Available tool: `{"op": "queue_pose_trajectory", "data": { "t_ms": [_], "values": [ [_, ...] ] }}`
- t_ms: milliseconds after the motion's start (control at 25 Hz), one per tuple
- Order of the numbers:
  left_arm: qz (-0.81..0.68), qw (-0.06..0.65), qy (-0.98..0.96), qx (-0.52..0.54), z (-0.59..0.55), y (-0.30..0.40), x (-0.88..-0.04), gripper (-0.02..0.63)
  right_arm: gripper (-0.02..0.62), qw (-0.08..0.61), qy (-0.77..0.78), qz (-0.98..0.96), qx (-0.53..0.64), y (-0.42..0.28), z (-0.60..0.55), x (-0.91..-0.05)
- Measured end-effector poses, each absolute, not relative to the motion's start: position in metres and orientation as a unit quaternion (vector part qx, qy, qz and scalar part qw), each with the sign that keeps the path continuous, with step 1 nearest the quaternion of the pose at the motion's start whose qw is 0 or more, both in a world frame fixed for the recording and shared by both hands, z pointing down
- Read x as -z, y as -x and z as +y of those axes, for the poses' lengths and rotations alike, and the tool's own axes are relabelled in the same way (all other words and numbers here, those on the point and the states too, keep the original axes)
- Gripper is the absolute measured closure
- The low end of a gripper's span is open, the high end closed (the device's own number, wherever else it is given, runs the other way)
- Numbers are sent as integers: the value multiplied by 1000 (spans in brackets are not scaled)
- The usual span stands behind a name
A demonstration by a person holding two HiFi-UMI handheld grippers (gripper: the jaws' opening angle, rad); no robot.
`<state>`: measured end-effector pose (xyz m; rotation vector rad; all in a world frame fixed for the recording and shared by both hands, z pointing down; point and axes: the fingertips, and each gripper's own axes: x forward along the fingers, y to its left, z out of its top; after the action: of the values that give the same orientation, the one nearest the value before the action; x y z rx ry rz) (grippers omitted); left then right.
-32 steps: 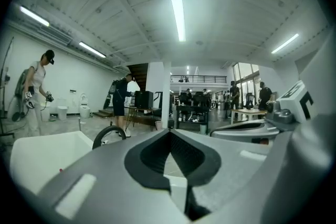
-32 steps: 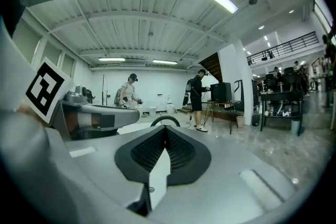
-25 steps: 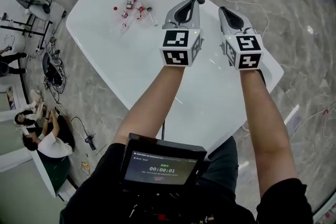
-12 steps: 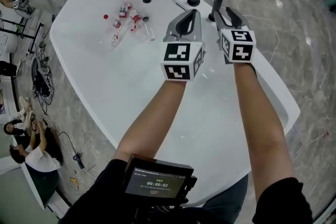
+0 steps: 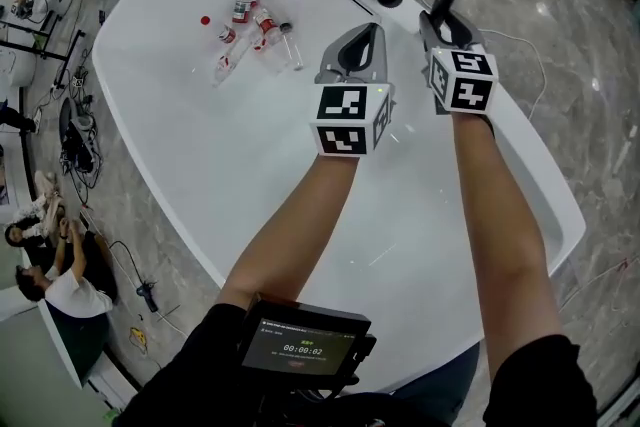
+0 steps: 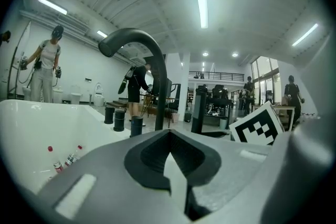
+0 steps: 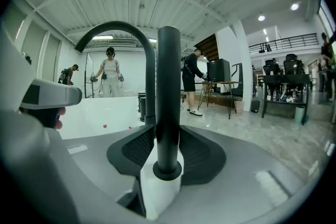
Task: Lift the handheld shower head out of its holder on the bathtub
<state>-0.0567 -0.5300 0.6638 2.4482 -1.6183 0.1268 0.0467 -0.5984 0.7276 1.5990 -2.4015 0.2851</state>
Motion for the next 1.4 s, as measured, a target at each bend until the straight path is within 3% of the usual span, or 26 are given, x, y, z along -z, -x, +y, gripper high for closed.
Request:
{"op": "queue_pose_trajectory", "data": {
  "t_ms": [480,760,1040,1400],
  "values": [
    [-541,109,-833,-49,-517,46,-656,606,442,121,-555,-818,-93,-49,-591,-715],
    [-537,96,-837,-37,-500,37,-612,606,442,112,-559,-819,-72,-53,-571,-664],
    [-530,88,-843,-28,-472,16,-537,605,442,96,-566,-817,-55,-69,-536,-576],
    [-537,63,-841,-2,-401,1,-391,606,442,51,-558,-828,-8,-77,-458,-396]
  ]
}}
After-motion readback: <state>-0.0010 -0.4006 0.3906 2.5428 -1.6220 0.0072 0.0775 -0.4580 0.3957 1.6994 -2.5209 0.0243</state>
